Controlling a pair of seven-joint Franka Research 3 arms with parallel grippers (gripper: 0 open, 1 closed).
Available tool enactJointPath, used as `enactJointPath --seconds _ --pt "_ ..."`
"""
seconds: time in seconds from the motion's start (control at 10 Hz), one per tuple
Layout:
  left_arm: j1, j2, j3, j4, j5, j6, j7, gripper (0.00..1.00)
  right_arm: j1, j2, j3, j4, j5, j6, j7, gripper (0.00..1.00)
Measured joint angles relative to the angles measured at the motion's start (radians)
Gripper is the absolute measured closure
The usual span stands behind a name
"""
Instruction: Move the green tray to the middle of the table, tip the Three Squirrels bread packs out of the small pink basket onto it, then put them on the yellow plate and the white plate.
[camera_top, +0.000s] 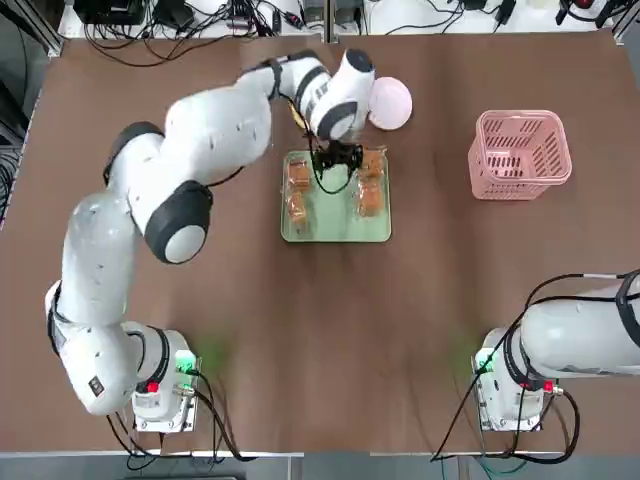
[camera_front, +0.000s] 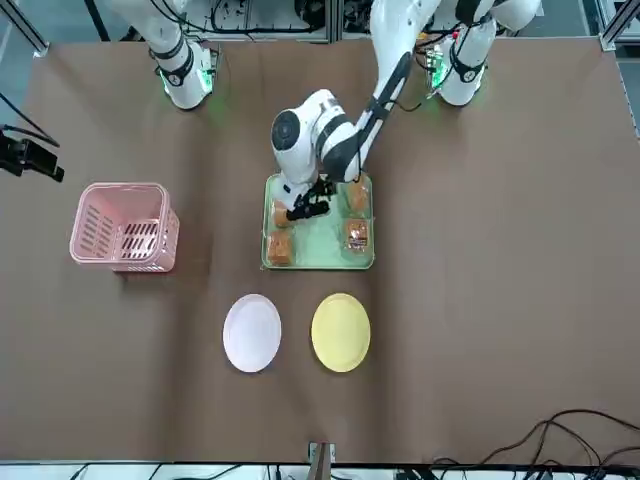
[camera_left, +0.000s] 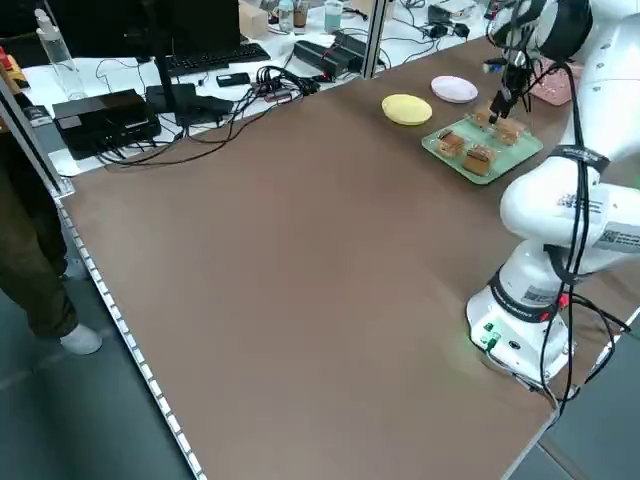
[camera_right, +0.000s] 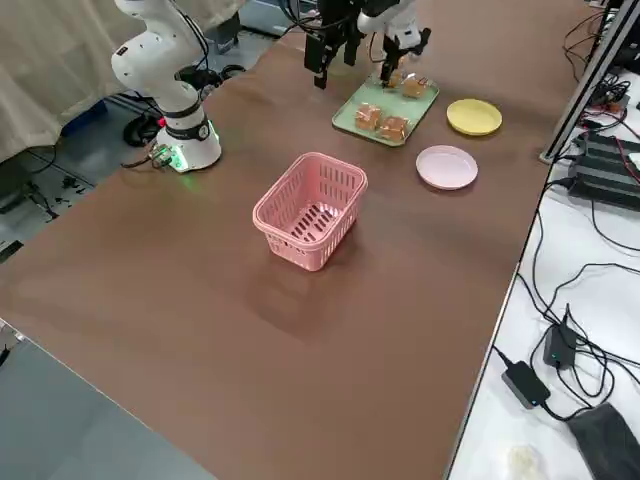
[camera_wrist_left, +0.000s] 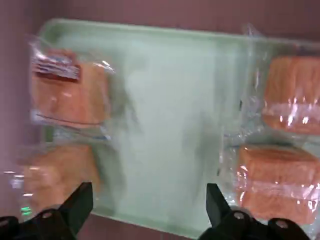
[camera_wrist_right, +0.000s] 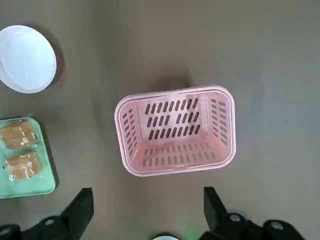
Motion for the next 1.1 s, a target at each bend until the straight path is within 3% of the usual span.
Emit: enactJointPath --seconds 0.6,0.9,1.1 --pt "0.312 -0.245 0.004 -0.111 0.0 -0.057 0.29 0.0 0.04 0.005 0.016 -0.015 0.002 0.052 0.0 0.03" --pt "0.485 -0.421 0.005 -0.126 0.0 -0.176 0.496 0.0 0.13 0.02 0.019 -0.123 0.003 0.191 0.037 0.04" --pt "0.55 -0.505 0.005 -0.125 -0.001 -0.227 0.619 0.0 0.198 0.026 0.022 -0.197 0.003 0.278 0.117 0.04"
